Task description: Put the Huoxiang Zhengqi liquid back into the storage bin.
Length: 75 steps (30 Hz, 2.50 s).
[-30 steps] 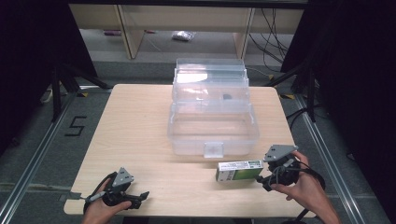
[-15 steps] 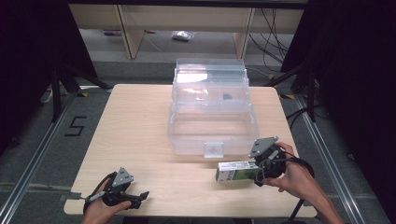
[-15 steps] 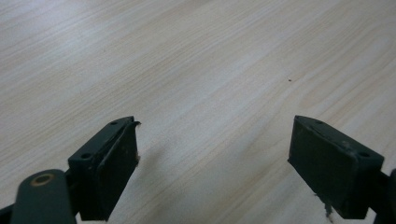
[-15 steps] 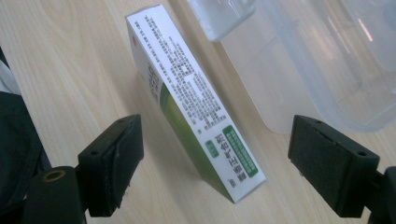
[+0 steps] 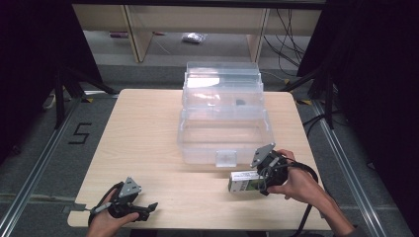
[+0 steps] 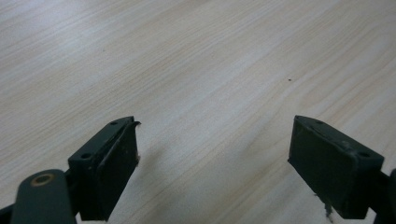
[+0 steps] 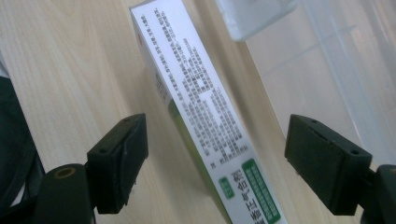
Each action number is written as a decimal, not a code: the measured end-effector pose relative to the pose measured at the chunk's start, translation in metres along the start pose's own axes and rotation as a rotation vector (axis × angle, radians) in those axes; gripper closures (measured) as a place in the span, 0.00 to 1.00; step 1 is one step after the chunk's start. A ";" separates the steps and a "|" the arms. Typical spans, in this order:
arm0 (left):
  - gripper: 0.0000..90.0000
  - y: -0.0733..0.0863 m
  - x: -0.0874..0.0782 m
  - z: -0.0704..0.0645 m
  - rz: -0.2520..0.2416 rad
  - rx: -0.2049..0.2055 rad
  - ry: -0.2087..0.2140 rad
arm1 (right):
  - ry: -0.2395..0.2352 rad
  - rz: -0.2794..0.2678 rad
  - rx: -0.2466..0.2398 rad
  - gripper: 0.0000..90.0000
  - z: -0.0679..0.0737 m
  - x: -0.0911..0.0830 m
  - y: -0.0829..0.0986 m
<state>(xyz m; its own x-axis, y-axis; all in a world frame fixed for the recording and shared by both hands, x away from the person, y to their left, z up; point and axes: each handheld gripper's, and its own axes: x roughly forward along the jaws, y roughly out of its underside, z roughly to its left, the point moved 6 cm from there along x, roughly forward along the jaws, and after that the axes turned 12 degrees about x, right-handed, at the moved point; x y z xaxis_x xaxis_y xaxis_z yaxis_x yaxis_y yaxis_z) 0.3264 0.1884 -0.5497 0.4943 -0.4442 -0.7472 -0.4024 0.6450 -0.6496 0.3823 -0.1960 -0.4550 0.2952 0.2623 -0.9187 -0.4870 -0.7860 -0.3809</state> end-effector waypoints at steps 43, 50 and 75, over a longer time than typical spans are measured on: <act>0.17 0.000 0.000 0.000 -0.003 -0.004 0.002 | -0.093 0.288 -0.291 0.69 0.000 0.036 -0.011; 0.17 0.000 -0.001 0.001 0.001 0.000 0.002 | -0.110 0.334 -0.251 0.71 0.004 0.033 -0.009; 0.17 0.000 0.000 0.000 0.003 -0.013 0.000 | -0.112 0.252 -0.268 0.71 -0.015 -0.030 -0.030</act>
<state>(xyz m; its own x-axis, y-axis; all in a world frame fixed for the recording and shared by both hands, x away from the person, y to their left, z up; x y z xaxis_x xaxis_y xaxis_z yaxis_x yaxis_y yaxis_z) 0.3260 0.1886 -0.5498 0.4929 -0.4423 -0.7493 -0.4138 0.6384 -0.6490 0.4007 -0.1887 -0.4147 0.0950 0.0896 -0.9914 -0.2963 -0.9483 -0.1141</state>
